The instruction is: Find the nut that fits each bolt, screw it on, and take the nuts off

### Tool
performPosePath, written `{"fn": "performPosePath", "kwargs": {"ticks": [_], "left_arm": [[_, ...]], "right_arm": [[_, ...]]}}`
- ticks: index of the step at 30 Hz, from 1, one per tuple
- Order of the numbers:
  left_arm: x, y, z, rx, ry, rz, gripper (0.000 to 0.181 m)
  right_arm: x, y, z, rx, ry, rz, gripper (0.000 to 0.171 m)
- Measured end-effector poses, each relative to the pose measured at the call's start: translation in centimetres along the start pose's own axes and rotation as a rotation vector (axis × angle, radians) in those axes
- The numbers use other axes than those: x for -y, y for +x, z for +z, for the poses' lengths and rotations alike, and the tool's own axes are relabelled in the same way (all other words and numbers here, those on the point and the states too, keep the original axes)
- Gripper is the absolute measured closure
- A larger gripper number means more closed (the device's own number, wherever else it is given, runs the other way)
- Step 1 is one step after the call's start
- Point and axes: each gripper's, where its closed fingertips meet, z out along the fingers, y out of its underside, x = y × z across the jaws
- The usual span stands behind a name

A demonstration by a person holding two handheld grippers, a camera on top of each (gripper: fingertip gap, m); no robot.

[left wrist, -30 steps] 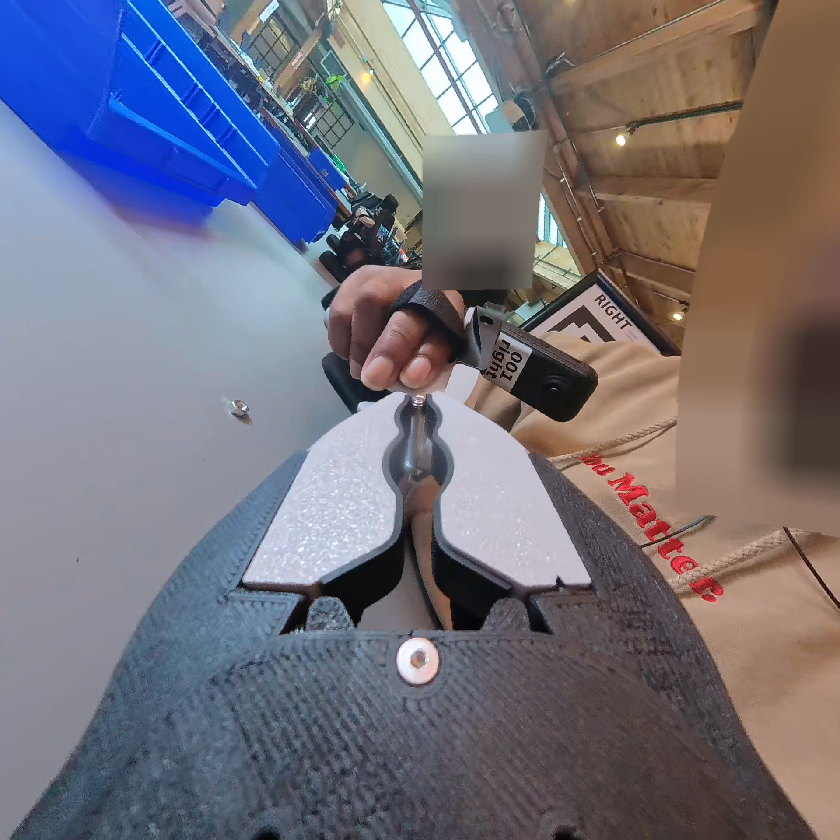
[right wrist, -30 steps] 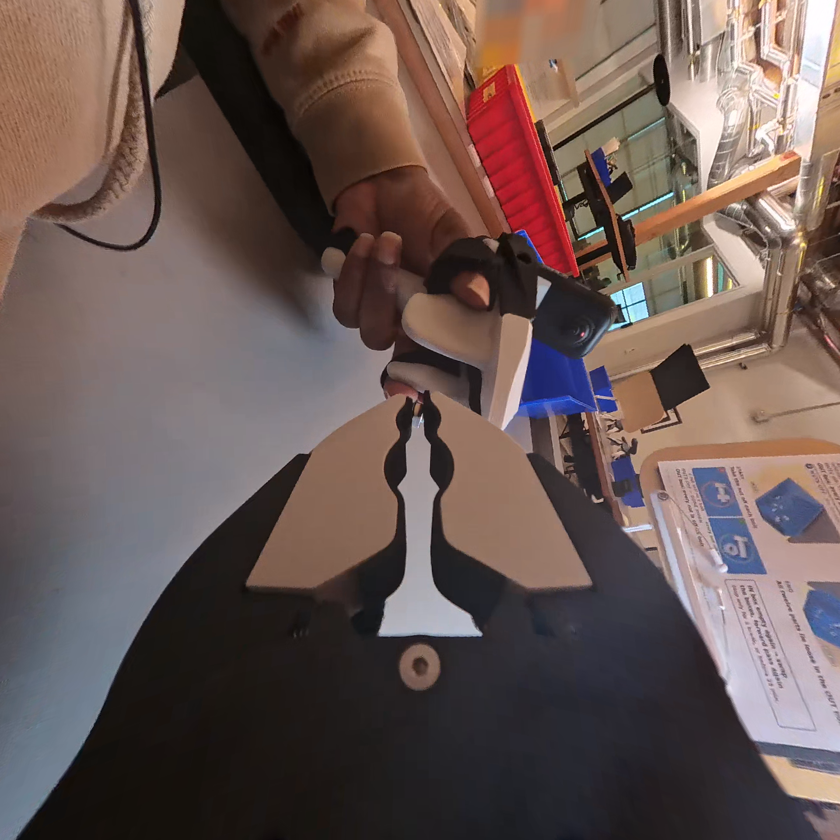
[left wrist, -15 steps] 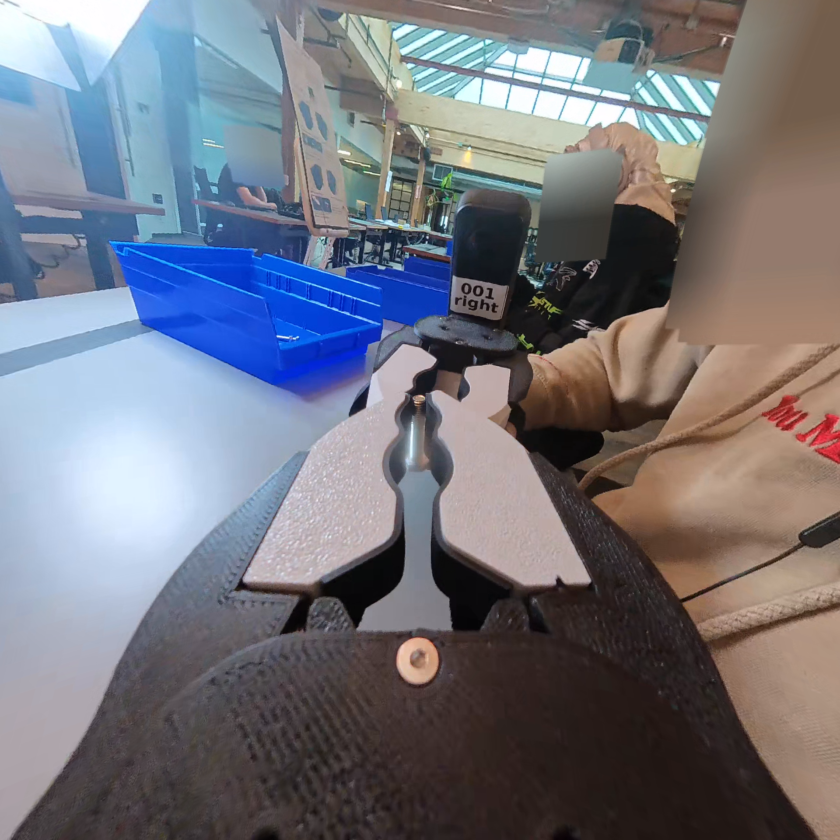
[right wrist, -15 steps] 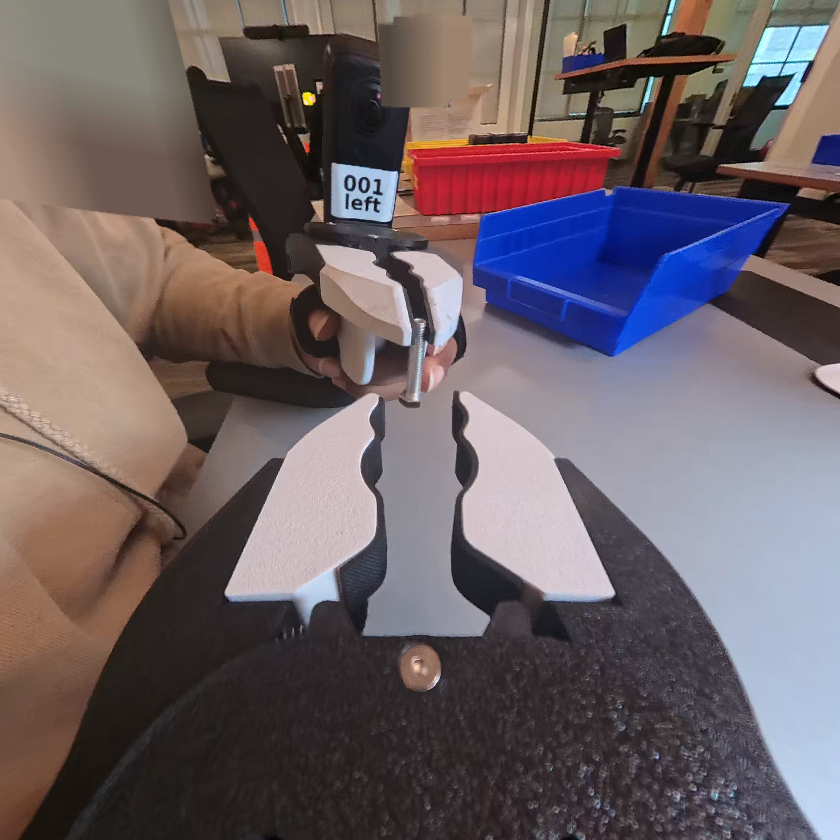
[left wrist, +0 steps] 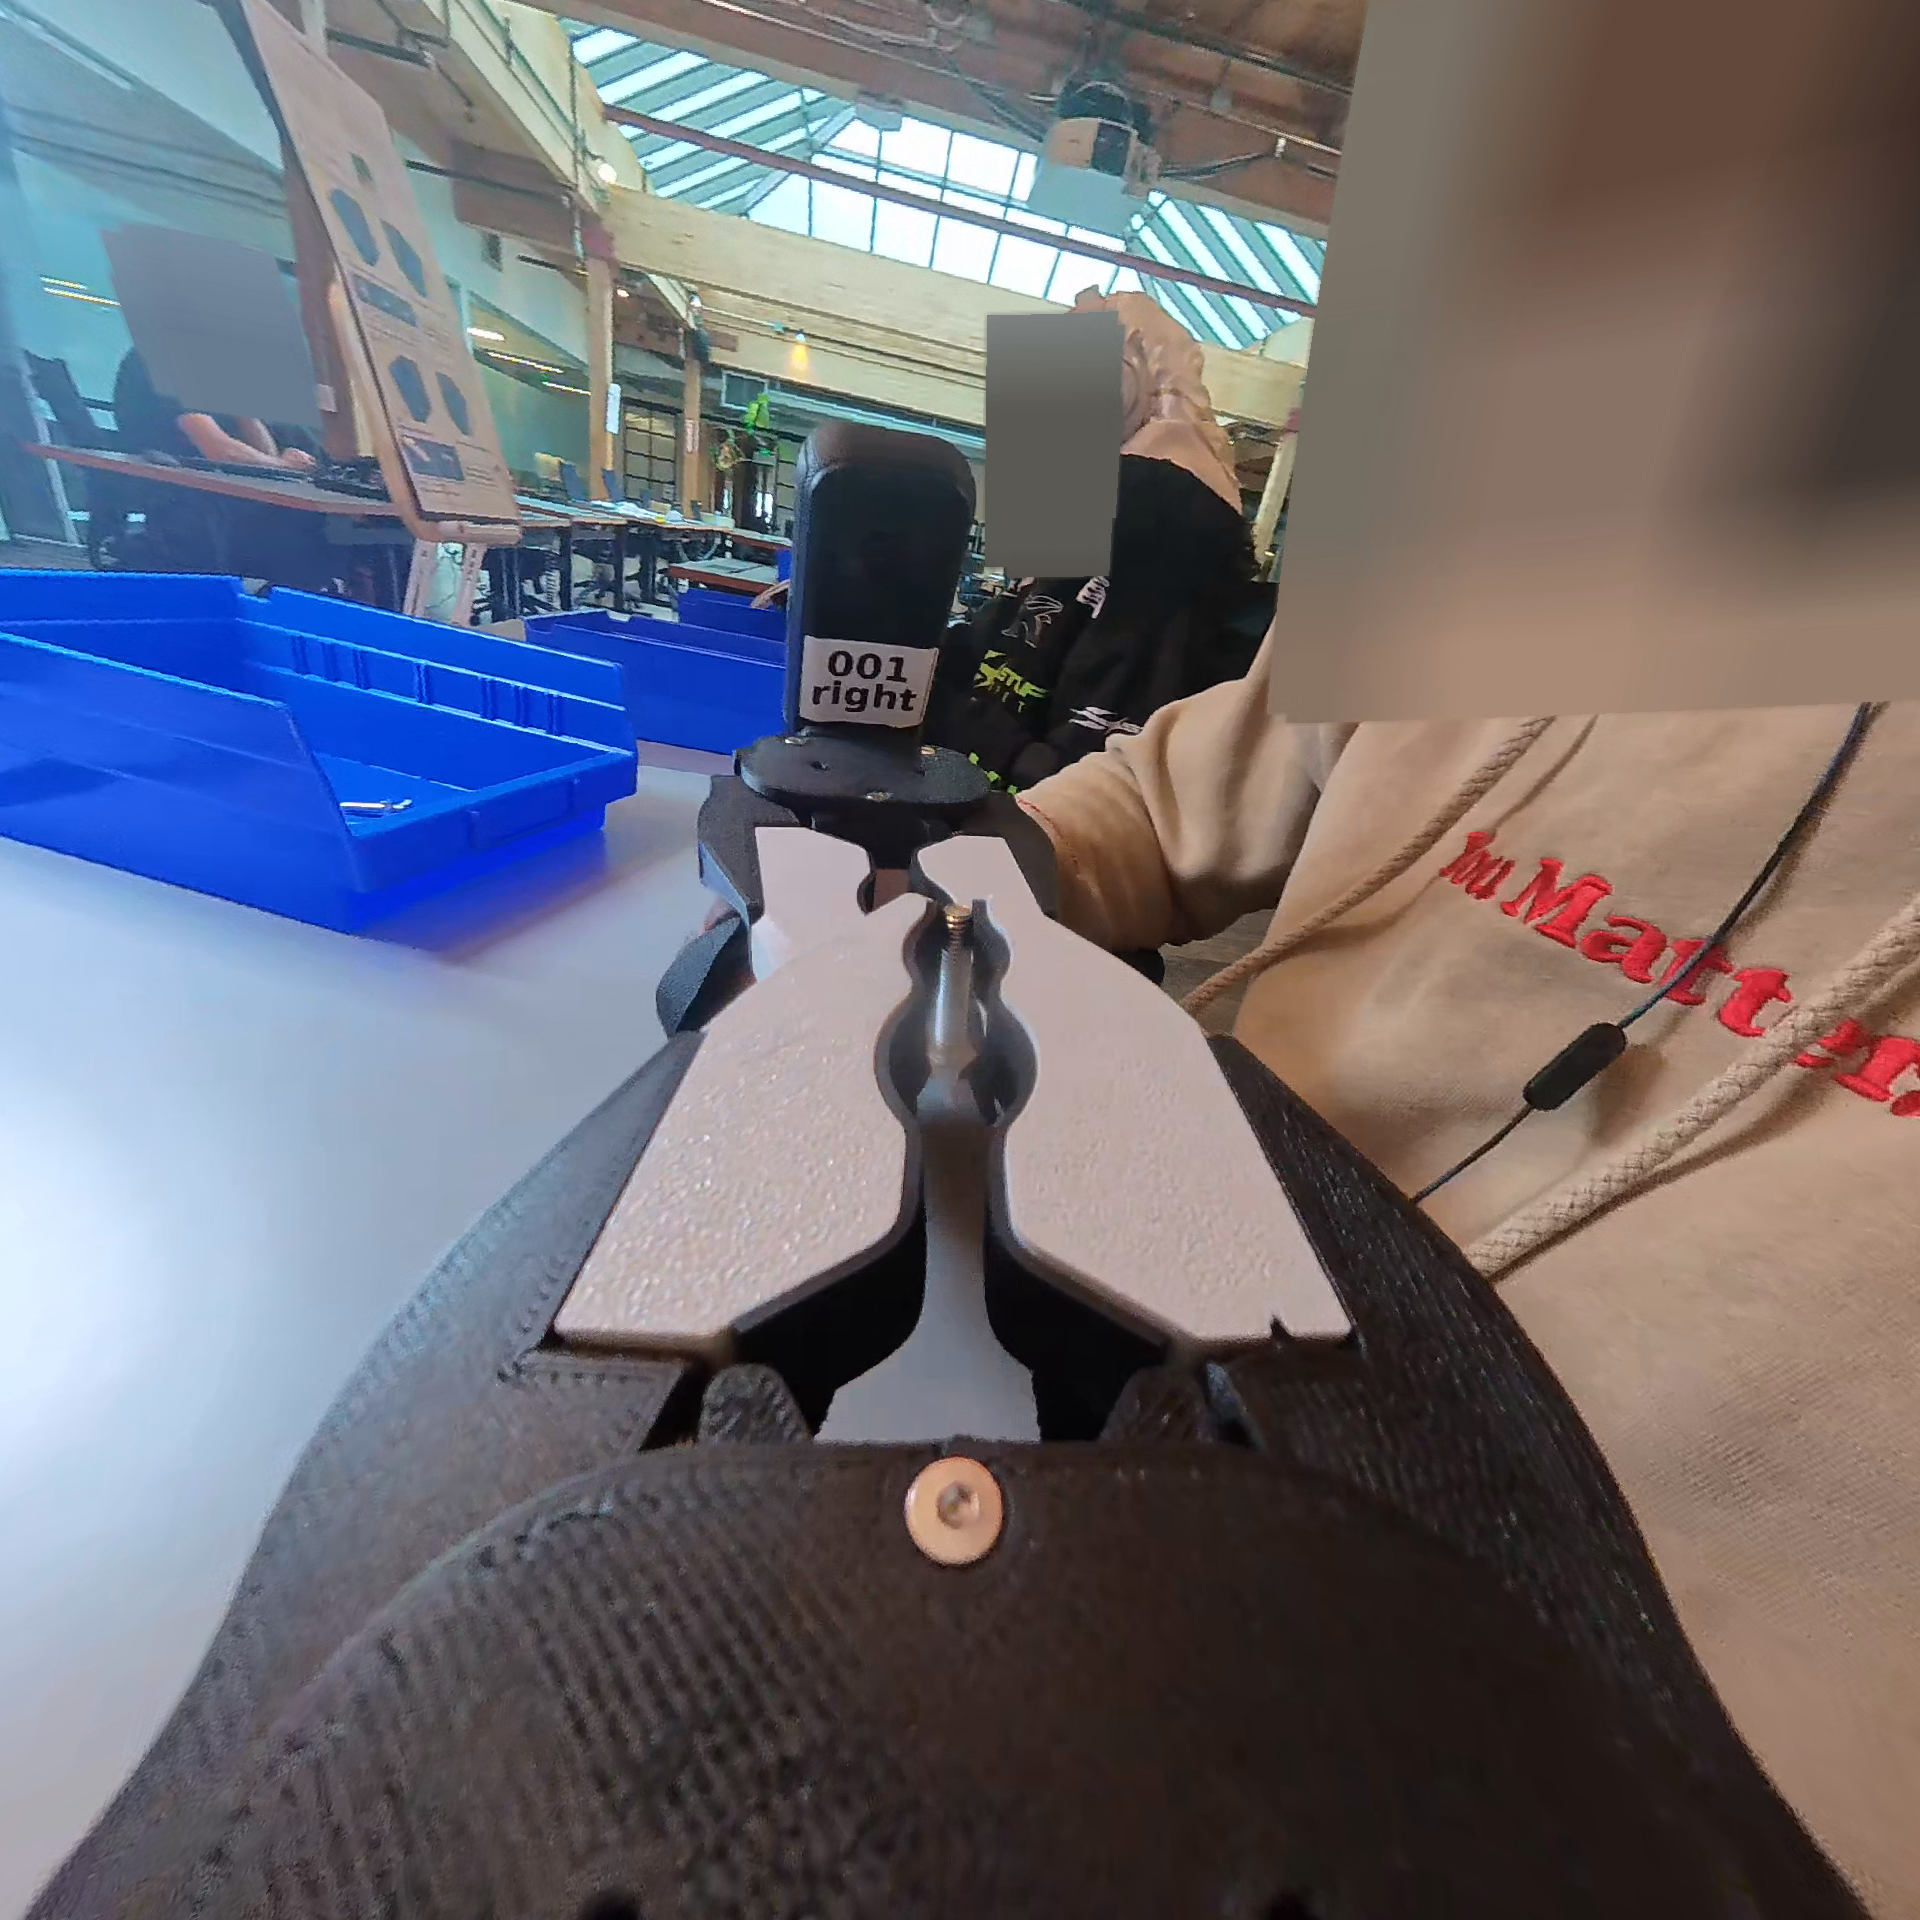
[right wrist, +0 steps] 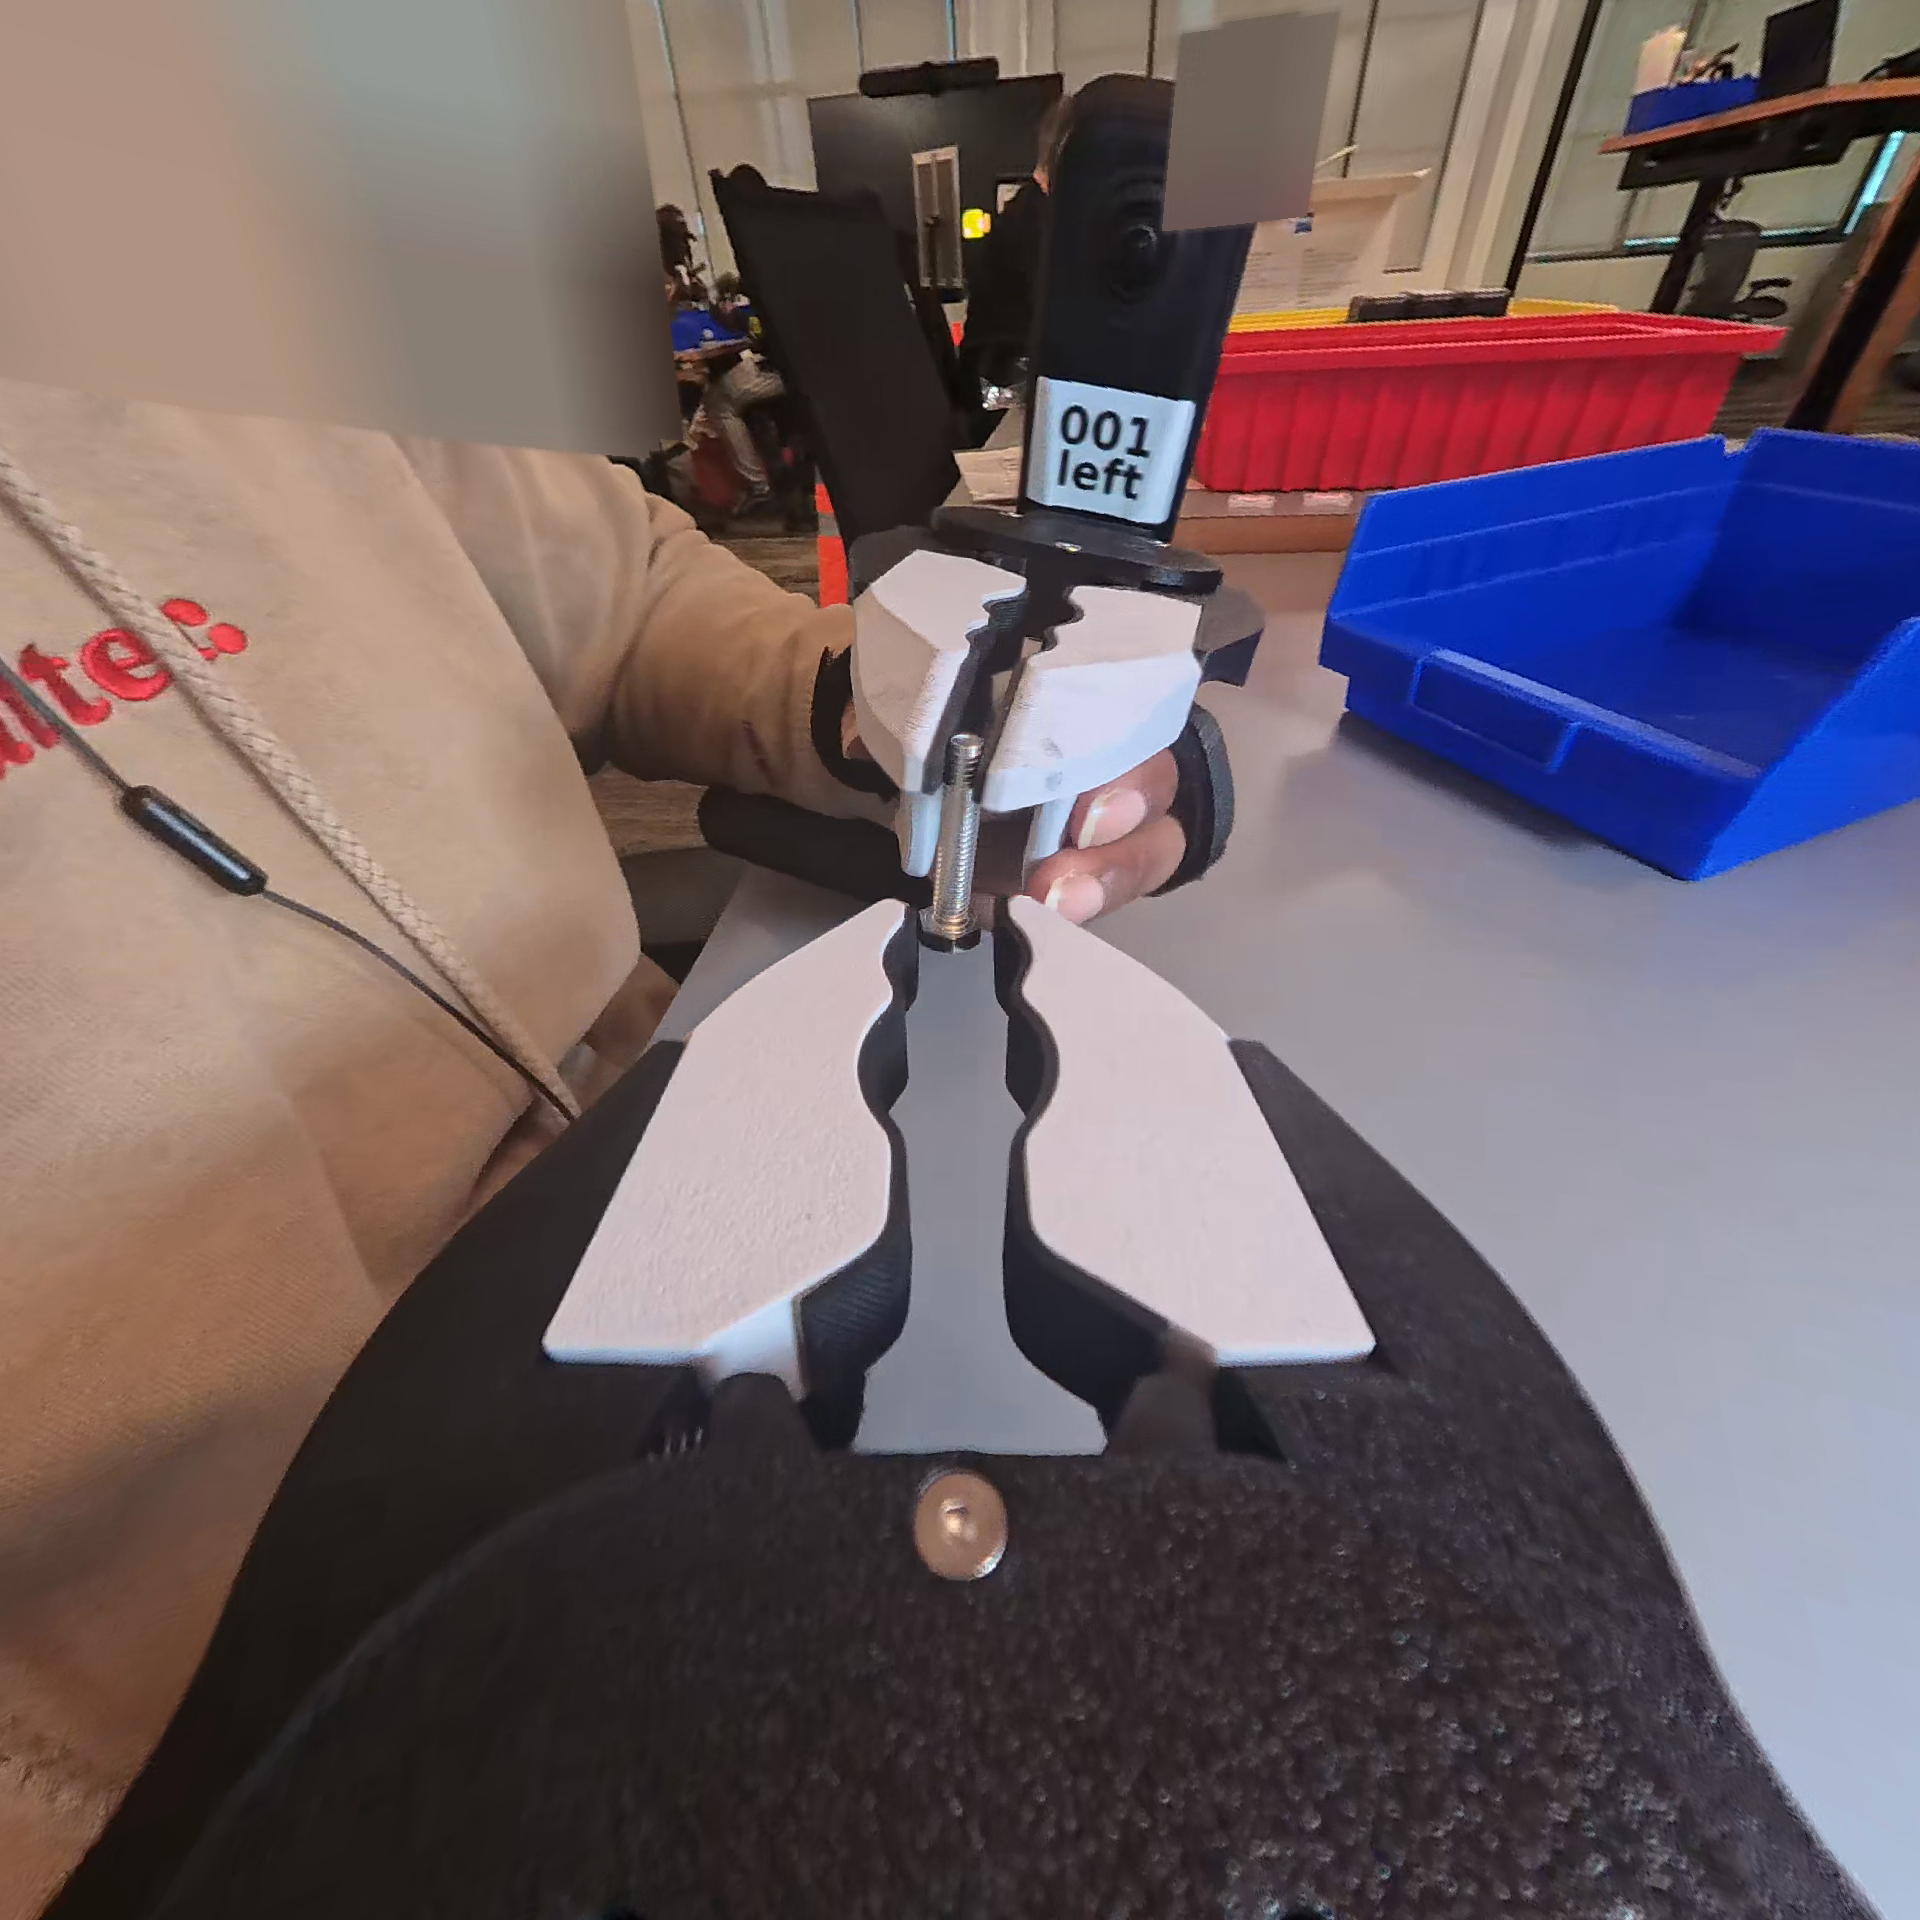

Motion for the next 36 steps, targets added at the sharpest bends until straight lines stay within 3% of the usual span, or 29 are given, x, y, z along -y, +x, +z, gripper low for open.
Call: {"fn": "performPosePath", "kwargs": {"ticks": [9, 10, 13, 15, 20, 25, 29, 36], "left_arm": [[-0.2, 0.8, 0.2, -0.048, -0.009, 0.006, 0.176], [0.0, 0.6, 0.2, -0.028, 0.004, 0.007, 0.176], [0.6, -1.5, -0.1, 0.102, 0.021, -0.003, 0.152], [0.4, -3.3, -0.4, 0.203, -0.001, -0.014, 0.152], [-5.6, -5.2, 2.0, 0.284, -0.407, -0.007, 0.153], [-11.0, -7.1, 4.7, 0.302, -0.741, -0.028, 0.151], [-13.3, -8.5, 5.5, 0.3, -0.867, -0.041, 0.153], [-13.6, -9.1, 6.2, 0.308, -0.946, -0.025, 0.16]], "right_arm": [[-0.1, -1.2, 0.1, 0.056, -0.005, -0.023, 0.161], [0.0, -1.1, 0.1, 0.046, -0.002, -0.026, 0.161], [1.0, 0.6, -1.2, -0.023, 0.029, -0.037, 0.161], [2.2, 2.8, -3.2, -0.126, 0.051, -0.057, 0.161], [3.1, 9.1, -9.6, -0.422, 0.043, -0.073, 0.161], [1.9, 11.0, -12.4, -0.506, 0.026, -0.037, 0.161], [1.4, 11.0, -13.1, -0.538, 0.016, -0.017, 0.161], [0.6, 11.1, -12.5, -0.519, 0.003, -0.012, 0.161]]}}
